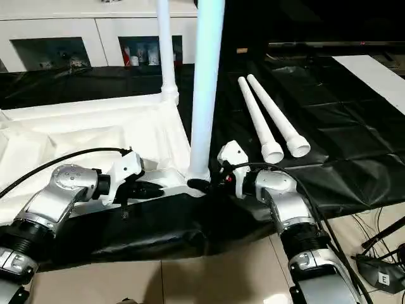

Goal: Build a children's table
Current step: Rotate leg to tighten

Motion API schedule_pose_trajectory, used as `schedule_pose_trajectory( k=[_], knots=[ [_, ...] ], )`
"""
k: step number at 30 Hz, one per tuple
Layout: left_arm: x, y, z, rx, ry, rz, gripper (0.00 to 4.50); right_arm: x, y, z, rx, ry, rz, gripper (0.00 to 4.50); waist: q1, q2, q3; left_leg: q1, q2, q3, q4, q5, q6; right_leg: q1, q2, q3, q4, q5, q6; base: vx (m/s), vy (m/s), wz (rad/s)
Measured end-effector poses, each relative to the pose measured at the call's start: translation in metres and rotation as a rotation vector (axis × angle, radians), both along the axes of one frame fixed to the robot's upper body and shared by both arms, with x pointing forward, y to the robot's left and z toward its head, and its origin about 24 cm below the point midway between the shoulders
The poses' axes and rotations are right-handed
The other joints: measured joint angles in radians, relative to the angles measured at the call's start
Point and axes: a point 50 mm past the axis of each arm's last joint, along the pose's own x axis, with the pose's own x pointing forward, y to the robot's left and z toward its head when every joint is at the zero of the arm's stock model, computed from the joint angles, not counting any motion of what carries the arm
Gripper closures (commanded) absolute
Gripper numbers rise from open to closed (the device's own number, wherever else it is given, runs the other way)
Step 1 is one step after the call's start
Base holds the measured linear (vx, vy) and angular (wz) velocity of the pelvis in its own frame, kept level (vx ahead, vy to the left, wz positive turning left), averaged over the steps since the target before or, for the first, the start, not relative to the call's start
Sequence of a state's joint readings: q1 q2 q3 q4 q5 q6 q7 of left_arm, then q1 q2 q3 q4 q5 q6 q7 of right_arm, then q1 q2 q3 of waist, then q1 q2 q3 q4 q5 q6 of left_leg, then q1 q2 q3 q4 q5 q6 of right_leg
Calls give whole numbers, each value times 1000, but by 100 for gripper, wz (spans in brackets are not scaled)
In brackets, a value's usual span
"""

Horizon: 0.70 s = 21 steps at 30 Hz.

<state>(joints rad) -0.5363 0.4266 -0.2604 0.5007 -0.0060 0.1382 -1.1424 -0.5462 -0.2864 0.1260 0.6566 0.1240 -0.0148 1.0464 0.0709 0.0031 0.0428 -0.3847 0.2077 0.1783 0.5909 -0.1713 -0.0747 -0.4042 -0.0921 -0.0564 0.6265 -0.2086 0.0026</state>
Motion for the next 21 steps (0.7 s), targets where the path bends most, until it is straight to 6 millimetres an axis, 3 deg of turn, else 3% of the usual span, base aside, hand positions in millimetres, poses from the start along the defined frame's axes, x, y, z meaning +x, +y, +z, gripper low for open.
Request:
schedule_pose_trajectory(
  k=[14, 17, 21],
  knots=[
    [1, 1, -1, -3, 3, 24, 450, 2, 8, -5, 29, 0, -57, 188, -11, 0, 0, 1, 0, 0, 1, 0, 0, 1, 0, 0, 2, 0, 0, 0, 0, 0],
    [6, -4, -2, -7, -8, 80, 450, 6, 12, -10, 66, 17, -171, 188, -15, -1, 0, 2, 0, -1, 2, -2, -3, 1, 0, 1, 2, 2, -2, 0, 0, 0],
    [22, -28, -6, -9, -19, 242, 450, 16, 31, -17, 99, 22, -479, 189, -18, 0, 0, 10, -2, 1, 1, -2, -4, 5, 0, 7, 2, 5, -4, 0, 0, 0]
  ],
)
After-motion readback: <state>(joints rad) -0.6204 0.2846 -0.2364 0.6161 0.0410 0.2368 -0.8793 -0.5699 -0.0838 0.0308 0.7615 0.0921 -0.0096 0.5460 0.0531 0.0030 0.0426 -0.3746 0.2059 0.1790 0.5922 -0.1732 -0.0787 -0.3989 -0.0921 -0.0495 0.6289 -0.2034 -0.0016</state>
